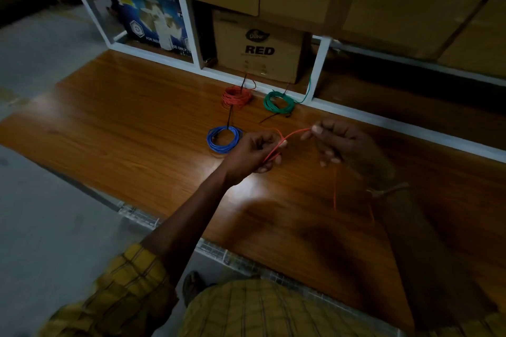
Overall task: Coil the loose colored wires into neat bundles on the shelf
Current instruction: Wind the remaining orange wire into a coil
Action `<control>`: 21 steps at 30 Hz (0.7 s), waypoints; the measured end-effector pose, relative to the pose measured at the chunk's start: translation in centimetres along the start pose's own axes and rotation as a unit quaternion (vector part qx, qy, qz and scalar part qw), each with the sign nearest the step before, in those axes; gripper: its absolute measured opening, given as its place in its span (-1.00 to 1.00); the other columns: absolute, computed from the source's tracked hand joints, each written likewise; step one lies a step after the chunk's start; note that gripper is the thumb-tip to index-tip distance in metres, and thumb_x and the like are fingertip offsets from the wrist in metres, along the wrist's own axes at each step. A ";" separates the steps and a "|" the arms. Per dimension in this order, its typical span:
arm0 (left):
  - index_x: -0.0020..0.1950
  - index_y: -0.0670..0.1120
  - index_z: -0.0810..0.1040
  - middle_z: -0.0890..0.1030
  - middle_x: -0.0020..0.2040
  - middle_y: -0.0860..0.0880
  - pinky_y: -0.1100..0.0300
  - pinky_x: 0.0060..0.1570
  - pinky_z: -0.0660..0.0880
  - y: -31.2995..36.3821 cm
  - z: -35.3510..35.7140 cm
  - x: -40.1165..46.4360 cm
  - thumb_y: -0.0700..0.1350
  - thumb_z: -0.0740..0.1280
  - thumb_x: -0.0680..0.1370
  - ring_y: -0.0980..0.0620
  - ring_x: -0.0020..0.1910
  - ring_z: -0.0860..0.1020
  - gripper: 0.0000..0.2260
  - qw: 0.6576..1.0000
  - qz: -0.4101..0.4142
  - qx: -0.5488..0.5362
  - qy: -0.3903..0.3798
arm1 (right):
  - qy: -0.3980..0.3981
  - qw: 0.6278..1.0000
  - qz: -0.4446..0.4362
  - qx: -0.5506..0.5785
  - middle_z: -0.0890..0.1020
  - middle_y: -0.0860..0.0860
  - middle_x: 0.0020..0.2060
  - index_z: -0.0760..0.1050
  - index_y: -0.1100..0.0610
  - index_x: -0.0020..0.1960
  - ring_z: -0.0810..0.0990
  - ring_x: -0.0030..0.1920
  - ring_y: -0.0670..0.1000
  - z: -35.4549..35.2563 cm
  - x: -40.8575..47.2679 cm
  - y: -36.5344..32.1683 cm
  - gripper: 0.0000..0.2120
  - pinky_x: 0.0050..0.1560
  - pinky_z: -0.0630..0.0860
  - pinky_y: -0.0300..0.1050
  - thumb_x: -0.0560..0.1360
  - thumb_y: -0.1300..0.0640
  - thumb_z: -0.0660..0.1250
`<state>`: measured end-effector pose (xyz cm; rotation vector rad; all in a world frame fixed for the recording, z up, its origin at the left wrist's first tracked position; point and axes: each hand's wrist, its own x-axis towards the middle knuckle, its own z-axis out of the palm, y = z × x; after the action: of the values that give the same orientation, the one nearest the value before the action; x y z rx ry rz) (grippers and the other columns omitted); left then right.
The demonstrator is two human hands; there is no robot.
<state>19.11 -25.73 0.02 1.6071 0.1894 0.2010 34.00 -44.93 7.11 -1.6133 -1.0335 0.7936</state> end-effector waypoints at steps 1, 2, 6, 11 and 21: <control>0.21 -0.35 0.56 0.59 -0.23 -0.20 0.25 -0.50 0.28 0.1 0.2 -0.1 -0.13 0.25 0.74 0.05 -0.50 0.39 -0.73 1.000 -0.002 -0.024 -0.009 | 0.041 0.999 0.011 -0.008 0.42 0.01 -0.40 0.58 0.23 0.10 0.39 -0.43 -0.06 -0.1 0.5 0.8 -0.72 -0.38 0.47 -0.11 0.70 0.06 0.19; 0.23 -0.36 0.56 0.57 -0.25 -0.18 0.26 -0.50 0.24 0.2 0.5 -0.2 -0.12 0.22 0.76 0.08 -0.50 0.35 -0.70 0.999 -0.009 -0.050 -0.015 | 0.077 0.996 0.021 -0.029 0.43 -0.05 -0.39 0.59 0.19 0.08 0.40 -0.42 -0.10 0.0 0.8 1.4 -0.72 -0.39 0.43 -0.13 0.69 0.02 0.21; 0.32 -0.42 0.50 0.45 -0.25 -0.09 0.21 -0.46 0.13 0.3 1.2 -0.3 -0.10 0.11 0.78 0.10 -0.47 0.25 -0.61 0.981 -0.057 -0.186 -0.023 | 0.192 0.978 0.041 -0.069 0.55 -0.09 -0.26 0.58 0.23 0.04 0.48 -0.35 -0.28 1.1 2.0 3.3 -0.72 -0.25 0.40 -0.30 0.63 0.00 0.34; 0.35 -0.33 0.50 0.43 -0.24 -0.01 0.31 -0.48 0.15 0.7 1.5 -0.5 -0.13 0.04 0.78 0.16 -0.46 0.24 -0.64 0.933 -0.090 -0.346 -0.036 | 0.187 0.970 0.090 -0.126 0.52 -0.04 -0.20 0.55 0.20 0.01 0.47 -0.23 -0.22 1.9 2.5 5.1 -0.79 -0.19 0.40 -0.25 0.63 0.03 0.34; 0.38 -0.29 0.42 0.62 0.04 -0.17 0.32 -0.38 0.41 0.7 0.8 2.0 -0.14 0.10 0.74 0.10 -0.32 0.51 -0.69 0.846 -0.077 -0.525 0.054 | -0.113 0.945 0.208 -0.226 0.69 0.14 -0.21 0.46 0.08 0.25 0.59 -0.44 0.07 7.5 0.1 6.8 -0.81 -0.42 0.46 -0.07 0.71 0.16 0.13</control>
<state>21.23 -26.04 0.74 0.4785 0.2379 0.2154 29.08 -42.65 -1.38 -2.2204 -1.1047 1.0991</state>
